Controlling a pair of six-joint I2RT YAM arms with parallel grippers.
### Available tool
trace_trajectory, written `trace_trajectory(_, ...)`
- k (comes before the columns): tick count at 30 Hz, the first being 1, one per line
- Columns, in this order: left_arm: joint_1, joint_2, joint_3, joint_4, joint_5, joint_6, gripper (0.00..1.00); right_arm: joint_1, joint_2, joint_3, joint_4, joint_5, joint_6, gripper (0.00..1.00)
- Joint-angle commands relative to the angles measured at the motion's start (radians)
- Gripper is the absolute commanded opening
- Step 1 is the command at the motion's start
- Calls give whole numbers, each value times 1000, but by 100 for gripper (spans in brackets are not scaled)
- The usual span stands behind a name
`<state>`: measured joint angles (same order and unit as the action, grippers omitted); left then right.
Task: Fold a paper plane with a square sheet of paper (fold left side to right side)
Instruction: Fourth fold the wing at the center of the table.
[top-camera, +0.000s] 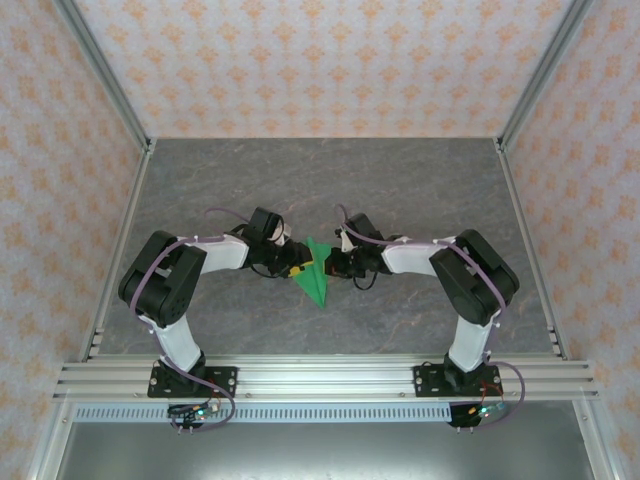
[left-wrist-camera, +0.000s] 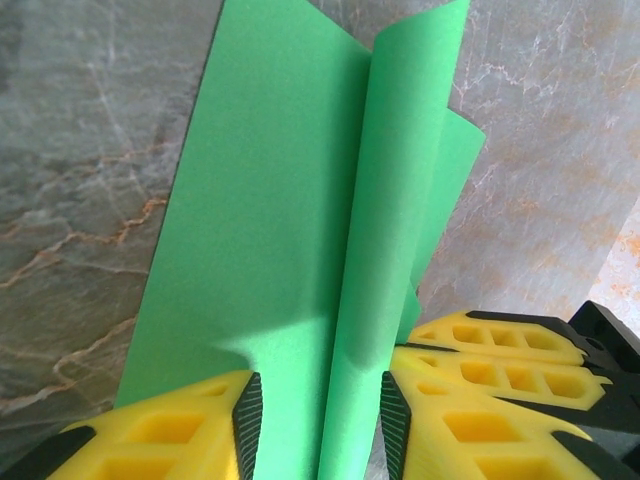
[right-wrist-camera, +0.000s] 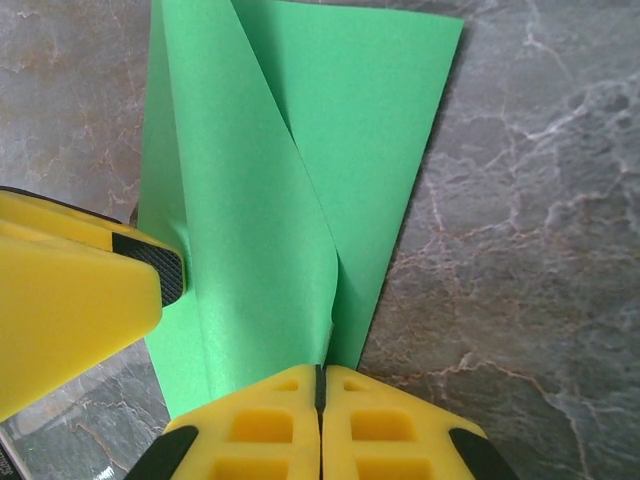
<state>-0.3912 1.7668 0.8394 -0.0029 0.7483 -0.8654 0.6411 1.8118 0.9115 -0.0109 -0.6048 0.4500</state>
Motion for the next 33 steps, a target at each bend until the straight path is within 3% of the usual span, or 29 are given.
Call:
trace_trajectory(1, -6, -41, 25, -25, -23, 20, 42, 15, 50, 15, -94, 64, -27, 6)
trace_trajectory(6, -5, -95, 50, -74, -37, 39, 41, 20, 74, 28, -139, 86, -29, 6)
trace_trajectory(12, -14, -89, 72, -46, 9, 29, 18, 27, 81, 44, -196, 125, -44, 6)
trace_trajectory(17, -32, -16, 128, -40, 40, 29, 10, 38, 91, 61, -223, 142, -56, 6)
trace_trajectory(33, -33, 120, 181, -78, -32, 33, 7, 54, 104, 88, -264, 163, -74, 6)
